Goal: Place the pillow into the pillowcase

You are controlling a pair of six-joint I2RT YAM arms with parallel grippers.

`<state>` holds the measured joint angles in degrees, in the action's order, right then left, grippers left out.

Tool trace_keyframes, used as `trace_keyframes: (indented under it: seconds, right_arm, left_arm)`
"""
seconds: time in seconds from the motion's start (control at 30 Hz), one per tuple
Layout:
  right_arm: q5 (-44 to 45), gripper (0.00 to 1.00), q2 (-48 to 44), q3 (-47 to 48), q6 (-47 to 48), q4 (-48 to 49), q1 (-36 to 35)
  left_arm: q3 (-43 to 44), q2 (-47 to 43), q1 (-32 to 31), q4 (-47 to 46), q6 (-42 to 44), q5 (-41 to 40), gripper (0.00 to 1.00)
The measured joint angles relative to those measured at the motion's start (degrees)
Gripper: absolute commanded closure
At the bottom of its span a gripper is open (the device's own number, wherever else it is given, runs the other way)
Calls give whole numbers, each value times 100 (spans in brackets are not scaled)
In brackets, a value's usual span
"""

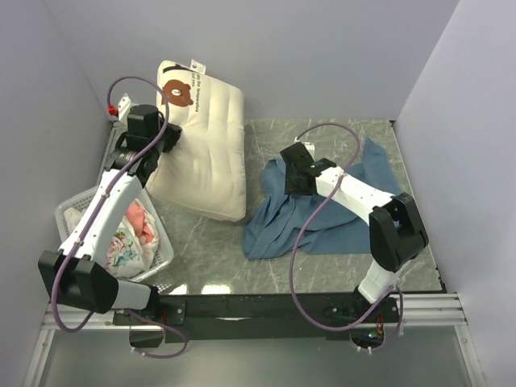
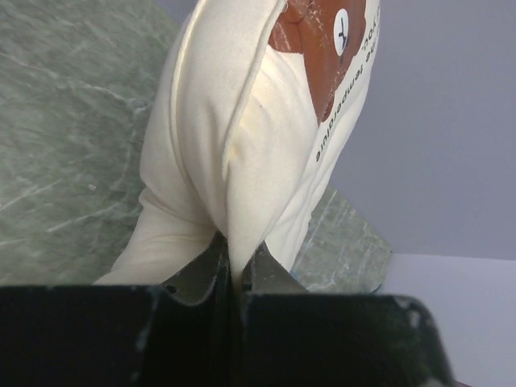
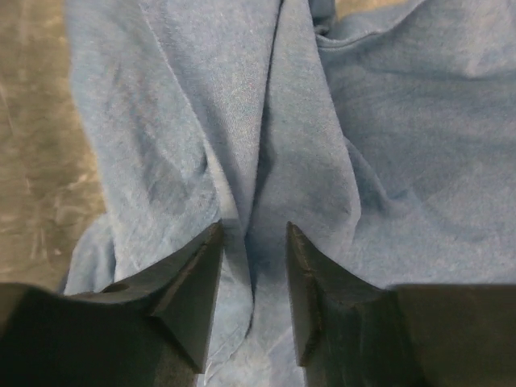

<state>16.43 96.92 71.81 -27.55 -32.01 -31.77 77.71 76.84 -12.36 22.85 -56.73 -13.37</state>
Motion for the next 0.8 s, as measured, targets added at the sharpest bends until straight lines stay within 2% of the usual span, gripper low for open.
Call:
trace_keyframes:
  seconds: [0.03, 0.13, 0.2, 0.43, 0.53, 0.8]
  right_arm:
    - [-57, 72, 61, 11, 26, -15, 37]
    - [-227, 88, 162, 22, 79, -31, 66]
    - [-354, 93, 168, 22, 72, -39, 66]
    - [-863, 95, -116, 17, 48, -155, 55]
    - [-1023, 99, -284, 39, 37, -201, 52]
    - [-1187, 100, -267, 223, 52, -374, 52]
  left_arm:
    - [0, 76, -15, -81, -66, 28, 99]
    - [-236, 170, -105, -479, -350, 26, 99]
    - [-573, 162, -247, -846, -614, -153, 99]
    - [-1543, 162, -968, -1729, -1646, -1154, 99]
    - [-1834, 111, -1213, -2105, -2039, -1648, 99]
    - [-2778, -485, -1322, -3012, -2656, -2476, 99]
